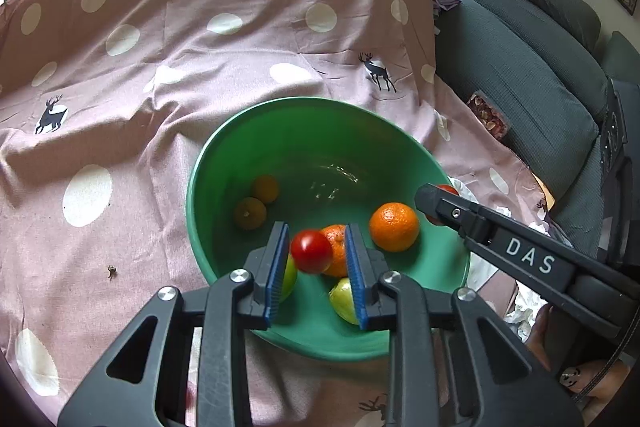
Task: Organize fruits
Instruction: 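Open the right gripper, releasing the tomato beside the oranges, then close the left gripper on a cherry tomato while the right gripper returns to the tomatoes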
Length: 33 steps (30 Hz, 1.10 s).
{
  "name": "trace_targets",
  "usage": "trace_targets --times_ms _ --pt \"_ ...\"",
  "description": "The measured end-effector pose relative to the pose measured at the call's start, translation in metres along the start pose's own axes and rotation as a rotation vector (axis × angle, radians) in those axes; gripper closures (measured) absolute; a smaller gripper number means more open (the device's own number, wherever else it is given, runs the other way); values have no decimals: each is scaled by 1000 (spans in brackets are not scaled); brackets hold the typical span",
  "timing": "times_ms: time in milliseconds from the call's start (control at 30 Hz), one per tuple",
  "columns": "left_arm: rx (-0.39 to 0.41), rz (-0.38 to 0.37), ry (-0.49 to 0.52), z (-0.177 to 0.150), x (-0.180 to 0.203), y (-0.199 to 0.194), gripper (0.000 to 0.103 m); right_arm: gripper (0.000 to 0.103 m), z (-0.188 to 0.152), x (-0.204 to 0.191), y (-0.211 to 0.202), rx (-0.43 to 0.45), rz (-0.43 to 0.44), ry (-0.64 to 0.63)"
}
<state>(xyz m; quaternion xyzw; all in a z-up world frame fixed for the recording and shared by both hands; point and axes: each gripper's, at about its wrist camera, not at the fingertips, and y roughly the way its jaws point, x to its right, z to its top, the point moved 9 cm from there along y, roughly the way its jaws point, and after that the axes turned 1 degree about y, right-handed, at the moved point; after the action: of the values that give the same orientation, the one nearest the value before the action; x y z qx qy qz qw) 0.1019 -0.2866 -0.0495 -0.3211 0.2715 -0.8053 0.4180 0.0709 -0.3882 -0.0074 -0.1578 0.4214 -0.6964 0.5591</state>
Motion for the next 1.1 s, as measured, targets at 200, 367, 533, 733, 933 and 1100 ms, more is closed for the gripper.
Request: trace_targets --times_ms 200,367,533,733,933,1100 --pt "14 1 1 0 -3 -10 74 73 0 -3 -3 0 0 -8" --pt "37 18 -12 1 -14 -30 71 63 0 -9 -6 6 6 -15" --pt "75 61 -36 1 -37 -60 60 61 1 -24 -12 24 32 -42" --pt "62 134 -73 -16 -77 -85 48 48 -5 -56 -15 3 143 -98" --pt "-37 127 -148 -57 -109 -77 50 42 -19 -98 -20 -20 289 -164" --pt "-160 36 -197 -85 -107 -55 60 42 -28 -120 -18 -38 323 -201"
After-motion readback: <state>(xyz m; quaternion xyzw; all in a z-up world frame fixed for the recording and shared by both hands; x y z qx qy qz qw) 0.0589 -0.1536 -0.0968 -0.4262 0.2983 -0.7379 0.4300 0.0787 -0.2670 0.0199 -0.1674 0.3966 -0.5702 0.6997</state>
